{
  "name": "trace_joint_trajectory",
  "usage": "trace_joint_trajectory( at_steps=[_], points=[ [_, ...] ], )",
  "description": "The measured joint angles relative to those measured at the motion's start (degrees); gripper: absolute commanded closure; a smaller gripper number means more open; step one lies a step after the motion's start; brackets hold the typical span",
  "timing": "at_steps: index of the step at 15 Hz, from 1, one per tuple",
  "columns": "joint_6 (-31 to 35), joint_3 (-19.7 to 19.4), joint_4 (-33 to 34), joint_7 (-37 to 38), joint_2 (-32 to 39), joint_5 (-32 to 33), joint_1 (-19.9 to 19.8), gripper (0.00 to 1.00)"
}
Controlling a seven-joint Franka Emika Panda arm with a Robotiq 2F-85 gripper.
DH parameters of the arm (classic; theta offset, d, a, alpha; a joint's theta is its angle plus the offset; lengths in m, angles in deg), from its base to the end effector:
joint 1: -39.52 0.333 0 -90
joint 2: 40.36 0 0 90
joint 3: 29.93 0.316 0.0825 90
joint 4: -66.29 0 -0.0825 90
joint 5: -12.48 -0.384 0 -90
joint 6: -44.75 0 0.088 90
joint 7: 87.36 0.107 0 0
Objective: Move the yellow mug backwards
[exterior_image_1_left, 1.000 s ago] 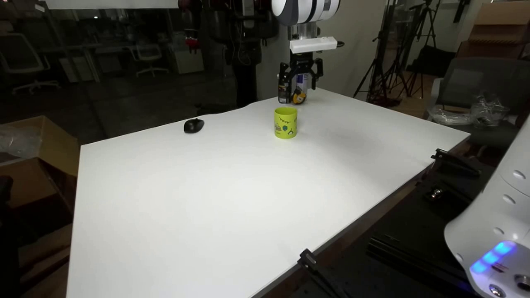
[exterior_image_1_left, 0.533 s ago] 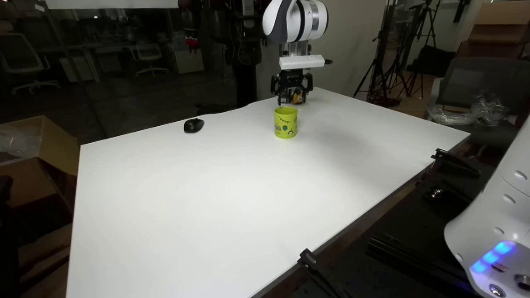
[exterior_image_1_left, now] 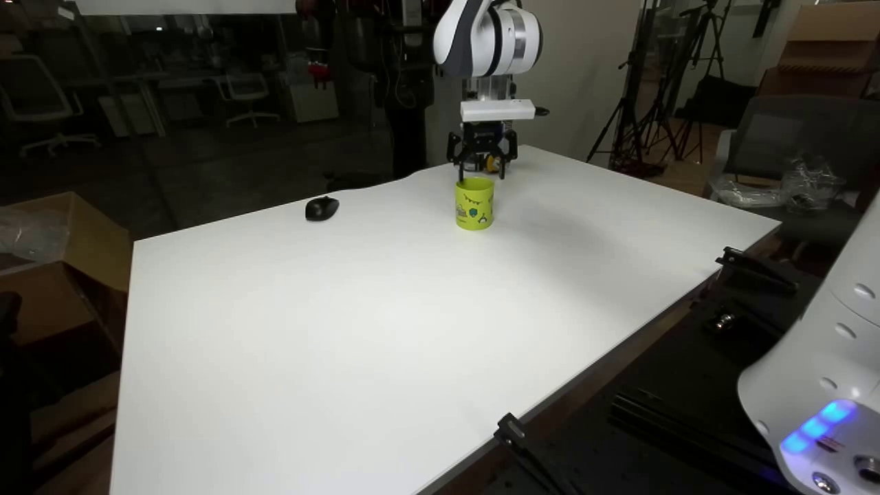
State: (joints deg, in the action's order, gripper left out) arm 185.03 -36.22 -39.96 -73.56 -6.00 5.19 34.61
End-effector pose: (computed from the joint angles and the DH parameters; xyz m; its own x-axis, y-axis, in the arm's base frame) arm 0.6302 -0.1208 0.1974 0.8702 -0.4927 -0.0054 -0.4928 -0.8700 -0.0185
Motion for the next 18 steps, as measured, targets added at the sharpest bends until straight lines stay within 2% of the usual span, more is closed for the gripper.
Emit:
trace_joint_trajectory(
  at_steps=[10, 11, 12, 13, 18],
  points=[
    [-0.69, 0.1, -1.45, 1.04, 0.12, -3.07, -0.05, 0.0],
    [-0.7, 0.09, -1.71, 1.19, 0.14, -3.22, -0.07, 0.25],
    [-0.71, 0.06, -1.94, 1.35, 0.2, -3.37, -0.11, 0.27],
    [-0.71, 0.04, -2.06, 1.47, 0.3, -3.59, -0.14, 0.33],
    [-0.56, -0.19, -2.09, 1.95, 0.75, -4.04, -0.18, 0.69]
  ],
)
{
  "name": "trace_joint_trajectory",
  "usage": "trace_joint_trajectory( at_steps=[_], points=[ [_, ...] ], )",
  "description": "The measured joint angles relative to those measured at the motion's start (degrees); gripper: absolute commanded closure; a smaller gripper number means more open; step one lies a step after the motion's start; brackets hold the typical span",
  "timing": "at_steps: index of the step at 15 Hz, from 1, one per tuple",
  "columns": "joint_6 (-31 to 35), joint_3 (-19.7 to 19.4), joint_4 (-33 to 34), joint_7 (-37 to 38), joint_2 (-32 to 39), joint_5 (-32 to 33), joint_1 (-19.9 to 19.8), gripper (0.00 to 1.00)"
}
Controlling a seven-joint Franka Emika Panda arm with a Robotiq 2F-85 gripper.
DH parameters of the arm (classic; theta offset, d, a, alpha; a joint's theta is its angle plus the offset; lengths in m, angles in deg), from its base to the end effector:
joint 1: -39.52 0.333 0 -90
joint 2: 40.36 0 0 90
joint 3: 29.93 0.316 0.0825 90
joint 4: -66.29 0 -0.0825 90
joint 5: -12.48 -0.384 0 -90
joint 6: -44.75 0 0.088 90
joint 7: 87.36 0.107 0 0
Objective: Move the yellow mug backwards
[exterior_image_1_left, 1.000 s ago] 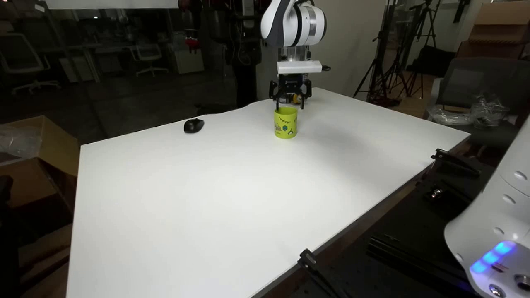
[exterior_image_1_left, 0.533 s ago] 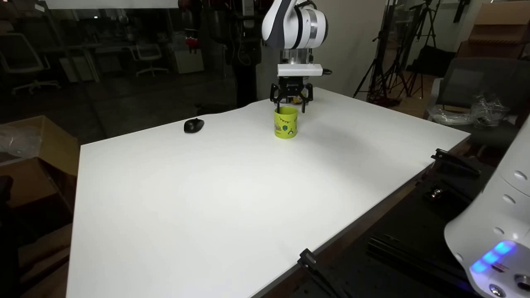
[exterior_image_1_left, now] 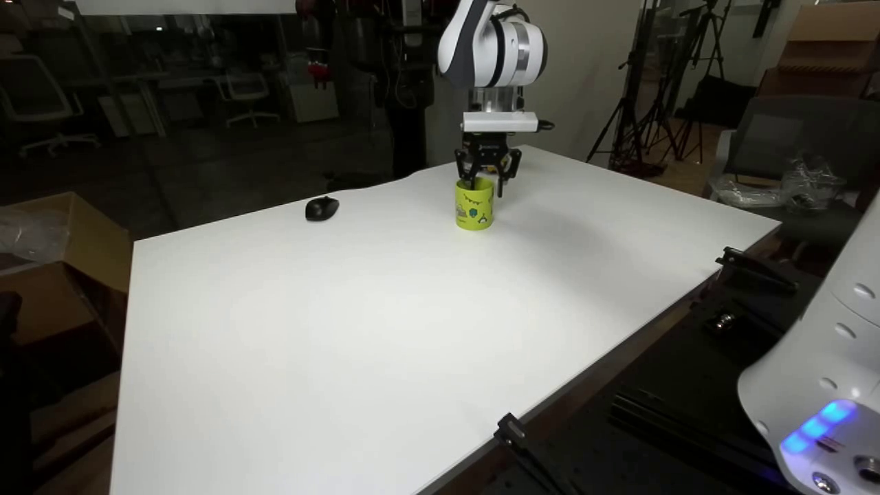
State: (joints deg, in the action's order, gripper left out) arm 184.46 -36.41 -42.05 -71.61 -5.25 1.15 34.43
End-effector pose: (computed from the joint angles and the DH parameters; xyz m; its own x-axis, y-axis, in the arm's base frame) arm 0.6135 -0.1227 0.1744 0.8164 -0.5728 -0.0735 -0.5761 -0.8166 -0.0349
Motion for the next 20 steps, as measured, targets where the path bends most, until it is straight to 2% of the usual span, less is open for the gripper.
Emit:
trace_joint_trajectory(
  at_steps=[4, 5, 15, 16, 20],
  points=[
    [0.17, -0.05, 0.01, 0.03, 0.0, -0.15, -0.18, 0.97],
    [0.17, -0.06, 0.01, 0.03, 0.0, -0.2, -0.26, 0.99],
    [0.1, -0.02, 0.03, 0.03, 0.01, -1.1, -0.45, 0.98],
    [0.01, 0.02, 0.05, 0.01, 0.0, -1.18, -0.48, 0.9],
    [-0.26, 0.07, 0.11, 0.0, 0.0, -1.27, -0.5, 0.9]
  ],
)
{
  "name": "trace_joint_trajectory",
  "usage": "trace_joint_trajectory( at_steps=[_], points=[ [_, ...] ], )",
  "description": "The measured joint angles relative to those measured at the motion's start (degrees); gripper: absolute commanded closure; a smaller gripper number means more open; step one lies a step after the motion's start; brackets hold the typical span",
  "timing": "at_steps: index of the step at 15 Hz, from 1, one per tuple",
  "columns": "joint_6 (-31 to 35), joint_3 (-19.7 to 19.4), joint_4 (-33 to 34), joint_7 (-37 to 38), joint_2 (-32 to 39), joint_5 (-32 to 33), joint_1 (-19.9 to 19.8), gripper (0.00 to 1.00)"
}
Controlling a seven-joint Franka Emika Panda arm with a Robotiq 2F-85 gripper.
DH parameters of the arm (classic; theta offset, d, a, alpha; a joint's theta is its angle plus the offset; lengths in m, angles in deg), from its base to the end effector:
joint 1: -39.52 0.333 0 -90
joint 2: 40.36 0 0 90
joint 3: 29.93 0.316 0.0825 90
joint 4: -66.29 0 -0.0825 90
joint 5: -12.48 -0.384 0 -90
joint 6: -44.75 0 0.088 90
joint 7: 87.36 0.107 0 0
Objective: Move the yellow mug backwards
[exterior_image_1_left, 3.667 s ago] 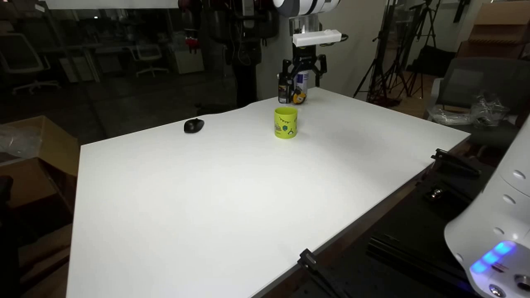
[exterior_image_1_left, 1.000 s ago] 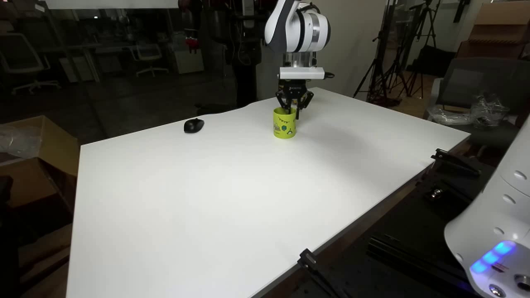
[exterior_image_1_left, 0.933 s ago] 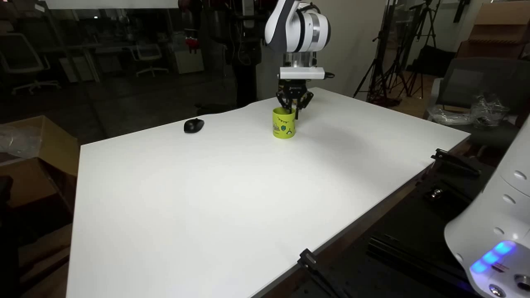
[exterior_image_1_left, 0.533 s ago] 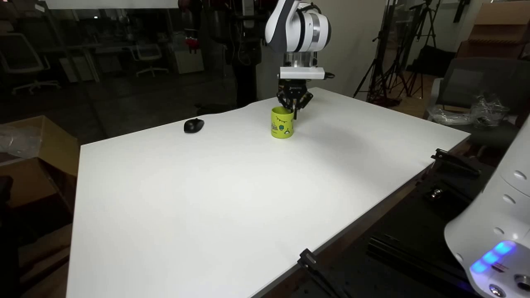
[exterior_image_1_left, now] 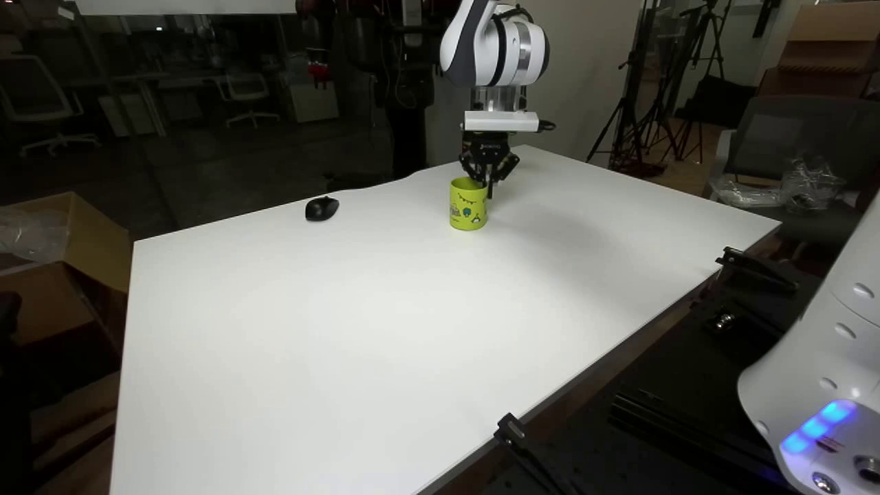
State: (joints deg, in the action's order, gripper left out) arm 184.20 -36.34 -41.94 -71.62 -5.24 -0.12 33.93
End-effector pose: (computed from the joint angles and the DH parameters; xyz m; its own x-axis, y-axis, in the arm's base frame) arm 0.6128 -0.1271 0.1746 0.8020 -0.5918 -0.0812 -0.5962 -0.8014 -0.0475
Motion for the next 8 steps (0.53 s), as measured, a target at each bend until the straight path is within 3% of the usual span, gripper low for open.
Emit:
trace_joint_trajectory(
  at_steps=[1, 2, 8],
  points=[
    [-0.02, 0.0, 0.0, 0.0, 0.0, 0.0, 0.0, 0.9],
    [-0.02, 0.0, 0.01, 0.0, 0.0, -0.02, 0.0, 0.98],
    [-2.05, 0.21, 1.1, -1.24, 0.38, 0.81, 0.17, 0.98]
  ],
)
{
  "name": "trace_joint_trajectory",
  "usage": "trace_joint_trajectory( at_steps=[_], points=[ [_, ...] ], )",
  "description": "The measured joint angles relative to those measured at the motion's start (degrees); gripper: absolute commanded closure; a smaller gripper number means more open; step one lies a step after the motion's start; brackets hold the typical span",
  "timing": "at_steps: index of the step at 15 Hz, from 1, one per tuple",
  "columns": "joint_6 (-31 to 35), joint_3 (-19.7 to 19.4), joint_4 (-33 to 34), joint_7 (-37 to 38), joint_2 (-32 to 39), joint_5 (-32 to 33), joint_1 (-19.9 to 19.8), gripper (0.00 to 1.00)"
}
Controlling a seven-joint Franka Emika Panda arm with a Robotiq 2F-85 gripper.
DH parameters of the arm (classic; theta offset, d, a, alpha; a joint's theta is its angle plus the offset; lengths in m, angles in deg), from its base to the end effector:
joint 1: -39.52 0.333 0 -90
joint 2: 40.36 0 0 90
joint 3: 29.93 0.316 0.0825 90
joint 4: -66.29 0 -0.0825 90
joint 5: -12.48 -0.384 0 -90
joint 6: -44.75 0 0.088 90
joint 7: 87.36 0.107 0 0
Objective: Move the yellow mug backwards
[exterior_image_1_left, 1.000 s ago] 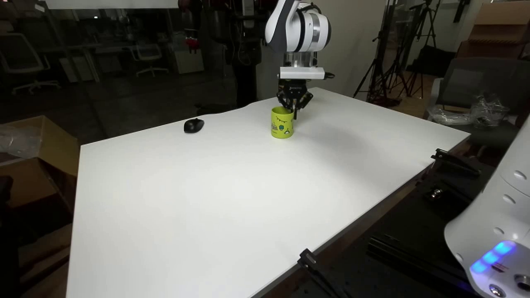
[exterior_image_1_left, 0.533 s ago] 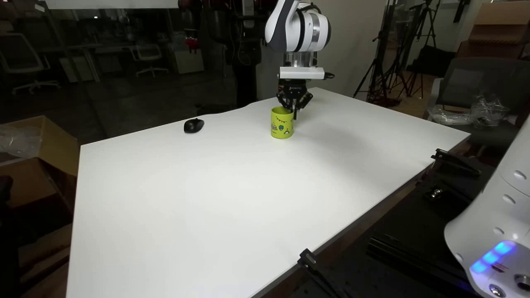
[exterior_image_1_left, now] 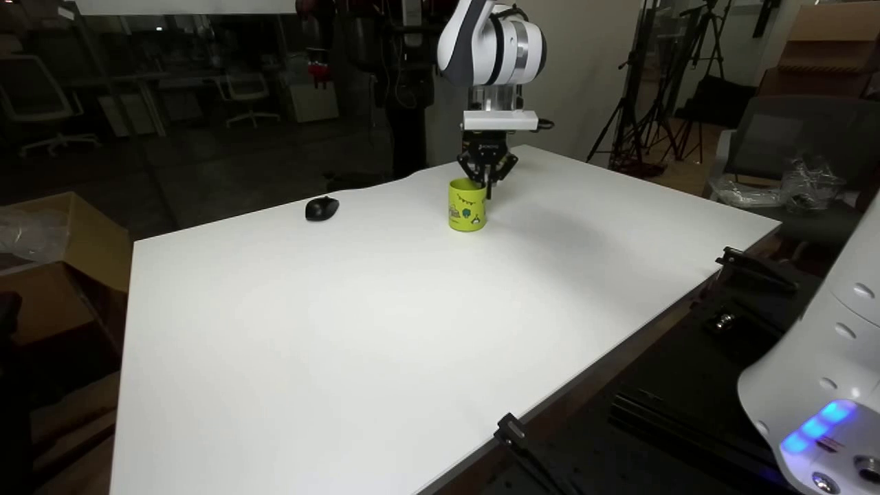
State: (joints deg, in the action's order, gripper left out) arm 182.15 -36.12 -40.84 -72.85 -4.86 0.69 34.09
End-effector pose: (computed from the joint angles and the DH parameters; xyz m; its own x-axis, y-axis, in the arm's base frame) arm 0.6158 -0.1224 0.1747 0.8242 -0.5571 -0.1012 -0.5629 -0.8256 -0.0388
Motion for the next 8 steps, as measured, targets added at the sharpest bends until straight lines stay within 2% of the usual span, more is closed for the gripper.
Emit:
trace_joint_trajectory(
  at_steps=[8],
  points=[
    [-13.25, 0.72, 10.17, 0.22, 4.21, 7.25, 4.72, 0.98]
  ],
)
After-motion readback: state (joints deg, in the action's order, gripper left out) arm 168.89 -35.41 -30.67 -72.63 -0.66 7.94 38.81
